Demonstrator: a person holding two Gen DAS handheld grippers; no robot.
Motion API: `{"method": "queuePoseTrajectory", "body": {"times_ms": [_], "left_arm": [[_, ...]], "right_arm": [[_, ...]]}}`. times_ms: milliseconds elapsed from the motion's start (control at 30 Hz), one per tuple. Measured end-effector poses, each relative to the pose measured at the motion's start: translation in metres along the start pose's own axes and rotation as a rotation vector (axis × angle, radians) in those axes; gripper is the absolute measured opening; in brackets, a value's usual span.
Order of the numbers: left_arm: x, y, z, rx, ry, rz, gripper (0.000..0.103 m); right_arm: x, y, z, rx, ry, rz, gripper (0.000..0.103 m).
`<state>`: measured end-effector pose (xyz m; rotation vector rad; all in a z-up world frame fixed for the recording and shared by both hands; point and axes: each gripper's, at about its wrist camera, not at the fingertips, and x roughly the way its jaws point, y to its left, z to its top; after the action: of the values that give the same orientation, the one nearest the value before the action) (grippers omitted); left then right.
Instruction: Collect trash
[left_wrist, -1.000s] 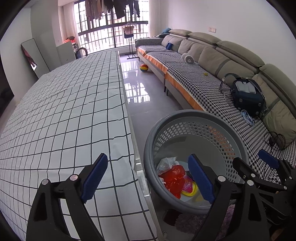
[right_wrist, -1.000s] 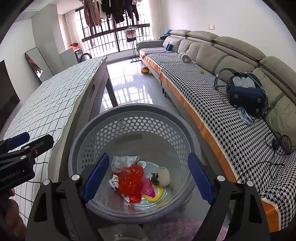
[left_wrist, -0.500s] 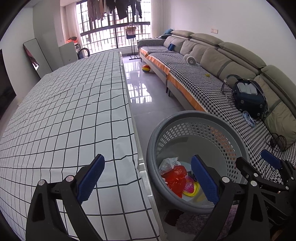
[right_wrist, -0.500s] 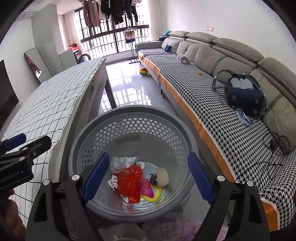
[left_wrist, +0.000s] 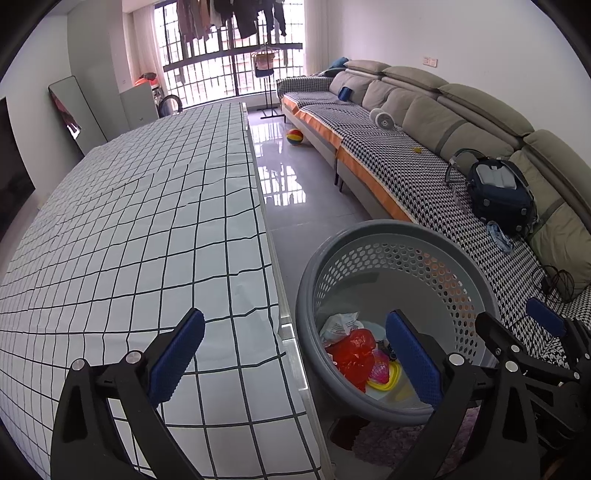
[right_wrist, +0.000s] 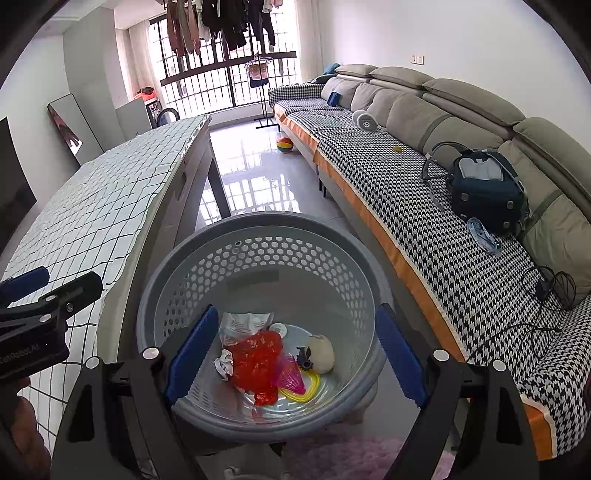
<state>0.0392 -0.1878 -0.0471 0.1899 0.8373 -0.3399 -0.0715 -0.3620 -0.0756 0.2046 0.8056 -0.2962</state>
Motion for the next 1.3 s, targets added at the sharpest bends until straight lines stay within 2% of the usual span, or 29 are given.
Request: {"method": "queuePoseTrajectory", "body": {"times_ms": [433, 1300], "left_arm": [[0.007, -0.006, -0.003, 0.007, 0.030, 0.010, 0.097], [0.006, -0.011, -0.004, 0.029, 0.026, 0.038, 0.097]], "right_arm": [[-0.001, 0.001, 0.000, 0.002, 0.001, 0.000, 0.083], [-0.002, 0.002, -0.001, 0.000, 0.002, 0.001, 0.083]]}}
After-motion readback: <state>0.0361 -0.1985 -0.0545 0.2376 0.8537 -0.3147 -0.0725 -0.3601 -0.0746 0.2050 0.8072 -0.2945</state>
